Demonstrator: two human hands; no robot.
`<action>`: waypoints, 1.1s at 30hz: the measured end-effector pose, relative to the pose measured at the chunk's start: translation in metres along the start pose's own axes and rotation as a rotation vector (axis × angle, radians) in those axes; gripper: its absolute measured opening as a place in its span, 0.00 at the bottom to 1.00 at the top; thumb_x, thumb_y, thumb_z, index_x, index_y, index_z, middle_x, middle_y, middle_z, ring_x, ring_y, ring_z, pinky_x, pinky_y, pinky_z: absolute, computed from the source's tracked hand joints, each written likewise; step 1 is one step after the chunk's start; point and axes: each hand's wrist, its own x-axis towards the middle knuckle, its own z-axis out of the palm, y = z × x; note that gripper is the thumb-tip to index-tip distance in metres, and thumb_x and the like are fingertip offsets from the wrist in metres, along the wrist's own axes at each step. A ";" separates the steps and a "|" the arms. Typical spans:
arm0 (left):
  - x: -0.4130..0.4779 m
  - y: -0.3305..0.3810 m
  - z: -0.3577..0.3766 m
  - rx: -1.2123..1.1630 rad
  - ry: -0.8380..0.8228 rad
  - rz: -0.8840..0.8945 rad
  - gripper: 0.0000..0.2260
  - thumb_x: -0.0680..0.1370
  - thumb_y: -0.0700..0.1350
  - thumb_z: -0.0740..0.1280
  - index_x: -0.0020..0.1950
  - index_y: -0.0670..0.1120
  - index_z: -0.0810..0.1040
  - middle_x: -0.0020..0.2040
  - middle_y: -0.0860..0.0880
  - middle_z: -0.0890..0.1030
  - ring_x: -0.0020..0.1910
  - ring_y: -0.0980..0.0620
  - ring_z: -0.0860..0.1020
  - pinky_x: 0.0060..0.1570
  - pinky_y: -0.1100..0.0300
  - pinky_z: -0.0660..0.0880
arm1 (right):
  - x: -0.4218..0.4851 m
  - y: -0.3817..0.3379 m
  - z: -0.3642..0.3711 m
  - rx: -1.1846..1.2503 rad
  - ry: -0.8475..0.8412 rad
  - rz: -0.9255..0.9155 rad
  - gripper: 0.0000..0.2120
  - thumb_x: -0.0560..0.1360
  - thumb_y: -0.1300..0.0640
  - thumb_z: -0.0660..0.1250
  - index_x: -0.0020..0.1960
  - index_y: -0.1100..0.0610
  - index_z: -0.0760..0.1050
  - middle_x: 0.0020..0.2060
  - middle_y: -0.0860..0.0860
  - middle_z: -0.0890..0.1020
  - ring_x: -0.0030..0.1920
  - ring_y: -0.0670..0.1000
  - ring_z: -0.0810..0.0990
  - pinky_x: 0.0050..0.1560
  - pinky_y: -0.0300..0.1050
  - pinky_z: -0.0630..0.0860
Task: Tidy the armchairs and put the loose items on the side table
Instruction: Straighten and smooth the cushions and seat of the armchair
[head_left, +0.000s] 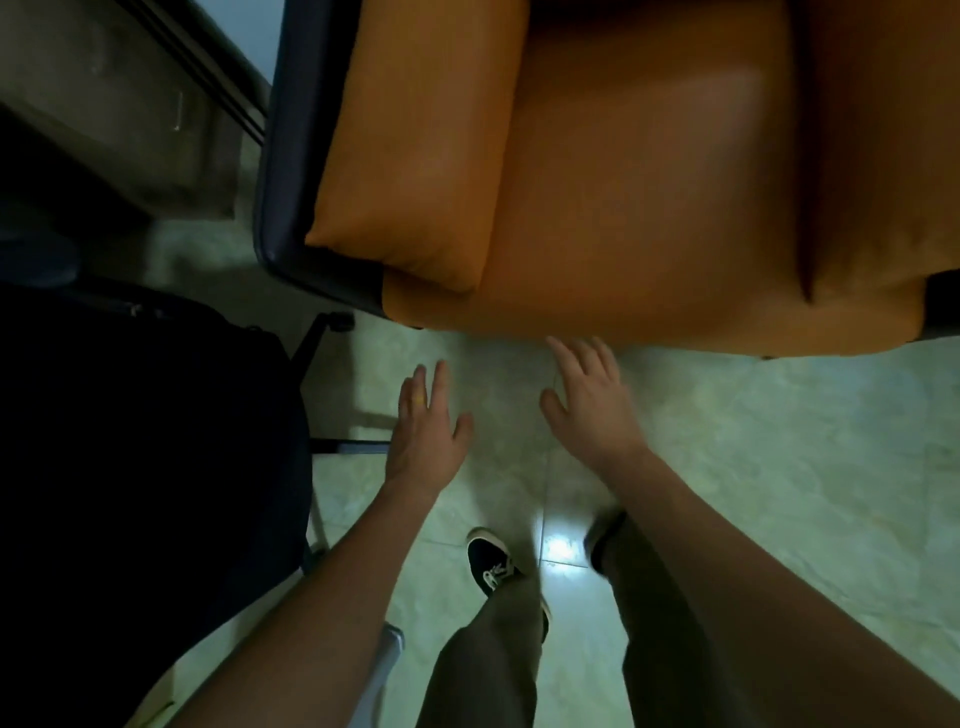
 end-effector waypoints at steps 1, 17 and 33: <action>0.007 -0.008 0.006 -0.017 0.021 -0.012 0.35 0.82 0.55 0.60 0.82 0.50 0.44 0.82 0.44 0.46 0.80 0.42 0.46 0.72 0.45 0.64 | 0.007 -0.001 0.009 -0.020 0.013 -0.025 0.32 0.76 0.48 0.59 0.80 0.52 0.59 0.75 0.56 0.67 0.78 0.61 0.56 0.75 0.62 0.61; 0.215 -0.065 0.135 0.058 0.701 0.170 0.40 0.80 0.65 0.57 0.81 0.43 0.47 0.82 0.40 0.47 0.80 0.39 0.44 0.76 0.36 0.47 | 0.202 0.074 0.111 -0.835 0.478 -0.662 0.34 0.80 0.33 0.53 0.81 0.44 0.49 0.81 0.56 0.54 0.80 0.65 0.52 0.76 0.69 0.47; 0.224 -0.066 0.136 -0.014 0.825 0.194 0.39 0.77 0.68 0.59 0.80 0.47 0.52 0.82 0.45 0.49 0.81 0.44 0.42 0.75 0.34 0.44 | 0.196 0.068 0.112 -0.889 0.527 -0.607 0.36 0.77 0.31 0.54 0.81 0.42 0.53 0.80 0.55 0.59 0.79 0.64 0.57 0.75 0.67 0.54</action>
